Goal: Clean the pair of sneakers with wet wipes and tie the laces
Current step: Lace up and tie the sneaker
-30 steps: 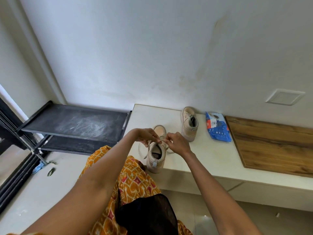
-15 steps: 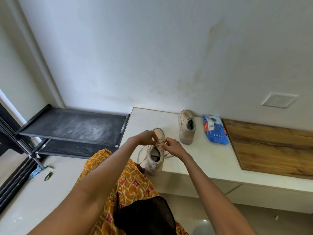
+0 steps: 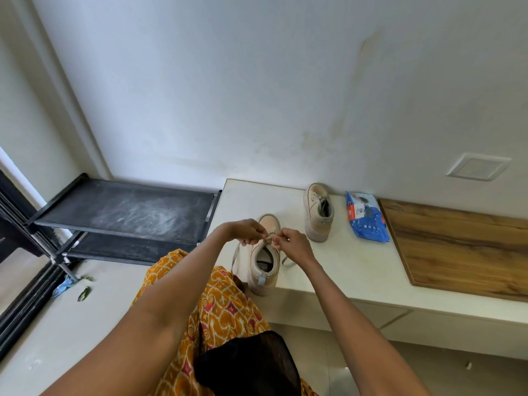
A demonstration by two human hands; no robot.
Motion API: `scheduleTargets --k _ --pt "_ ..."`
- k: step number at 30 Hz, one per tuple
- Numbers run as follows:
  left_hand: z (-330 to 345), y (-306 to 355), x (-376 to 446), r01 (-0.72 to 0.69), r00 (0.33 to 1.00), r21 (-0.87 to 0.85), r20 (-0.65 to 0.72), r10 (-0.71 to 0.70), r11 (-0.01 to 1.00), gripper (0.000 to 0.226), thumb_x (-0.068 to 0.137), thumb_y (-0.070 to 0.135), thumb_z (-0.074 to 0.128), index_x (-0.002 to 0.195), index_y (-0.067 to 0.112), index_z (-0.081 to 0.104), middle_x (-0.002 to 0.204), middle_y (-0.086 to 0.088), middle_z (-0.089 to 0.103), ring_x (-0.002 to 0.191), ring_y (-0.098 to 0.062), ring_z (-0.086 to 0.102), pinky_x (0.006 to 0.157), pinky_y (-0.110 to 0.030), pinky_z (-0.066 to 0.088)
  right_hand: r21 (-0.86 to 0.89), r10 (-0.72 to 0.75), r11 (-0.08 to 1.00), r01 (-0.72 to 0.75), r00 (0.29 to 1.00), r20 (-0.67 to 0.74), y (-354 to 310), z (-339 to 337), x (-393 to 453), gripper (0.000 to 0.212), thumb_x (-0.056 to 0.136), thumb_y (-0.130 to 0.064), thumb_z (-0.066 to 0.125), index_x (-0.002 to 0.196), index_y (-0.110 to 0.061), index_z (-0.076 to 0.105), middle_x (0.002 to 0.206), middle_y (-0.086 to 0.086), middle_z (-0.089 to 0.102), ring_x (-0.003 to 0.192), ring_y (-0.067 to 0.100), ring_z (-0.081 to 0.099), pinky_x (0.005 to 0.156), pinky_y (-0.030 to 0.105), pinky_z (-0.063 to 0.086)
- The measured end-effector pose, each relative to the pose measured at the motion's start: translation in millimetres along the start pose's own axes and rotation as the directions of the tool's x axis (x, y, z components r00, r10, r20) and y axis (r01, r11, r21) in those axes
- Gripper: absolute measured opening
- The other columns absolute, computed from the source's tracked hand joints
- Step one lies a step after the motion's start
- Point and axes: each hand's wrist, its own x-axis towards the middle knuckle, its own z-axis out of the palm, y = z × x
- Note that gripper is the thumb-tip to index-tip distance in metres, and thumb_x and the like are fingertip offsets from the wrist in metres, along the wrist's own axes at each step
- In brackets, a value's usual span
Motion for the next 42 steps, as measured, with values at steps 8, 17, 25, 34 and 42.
scheduleTargets --k 8,17,25,34,42 --pt "-1 -4 -3 -0.006 0.999 0.021 0.038 0.005 1.0 0.025 0.097 0.012 0.045 0.118 0.014 0.059 0.067 0.0 0.052 0.056 -0.009 0.04 0.054 -0.021 0.035 0.284 0.122 0.945 -0.162 0.98 0.156 10 -2 -8 0.018 0.092 -0.026 0.054 0.075 -0.02 0.058 0.09 0.003 0.066 0.09 0.019 0.061 0.08 0.035 0.049" --pt "20 -4 7 -0.124 0.941 0.139 -0.297 0.16 0.983 0.016 0.086 0.018 0.067 0.095 0.004 0.068 0.094 -0.004 0.064 0.068 -0.009 0.061 0.062 -0.019 0.053 0.999 0.224 0.005 -0.035 0.974 0.033 6 -54 -10 0.03 0.101 -0.023 0.039 0.075 -0.012 0.048 0.073 0.008 0.07 0.078 0.018 0.065 0.085 0.034 0.051" --pt "20 -2 7 -0.07 0.94 0.061 -0.331 0.086 0.996 0.013 0.09 0.018 0.062 0.094 0.007 0.068 0.087 -0.004 0.067 0.064 -0.004 0.062 0.059 -0.012 0.048 0.504 -0.049 0.863 0.029 0.998 0.026 -11 -40 -10 0.023 0.101 -0.024 0.04 0.087 -0.011 0.053 0.064 -0.002 0.054 0.047 0.003 0.046 0.056 0.026 0.042" --pt "18 -1 8 -0.014 0.958 -0.069 -0.286 -0.006 0.998 0.015 0.09 0.018 0.062 0.095 0.005 0.067 0.083 -0.003 0.064 0.067 -0.008 0.06 0.062 -0.018 0.048 -0.037 -0.217 0.975 0.219 0.975 0.045 -5 -9 -7 0.016 0.086 -0.018 0.066 0.099 -0.014 0.074 0.101 0.002 0.072 0.091 0.014 0.066 0.075 0.019 0.046" --pt "11 -4 0 -0.061 0.975 0.021 -0.212 0.064 0.998 0.015 0.085 0.015 0.067 0.098 0.007 0.069 0.087 -0.004 0.066 0.072 -0.006 0.059 0.069 -0.017 0.049 0.164 -0.031 0.985 0.046 0.995 -0.091 -4 14 -10 0.003 0.085 -0.02 0.066 0.088 -0.019 0.065 0.084 -0.002 0.068 0.079 0.012 0.064 0.068 0.023 0.051"
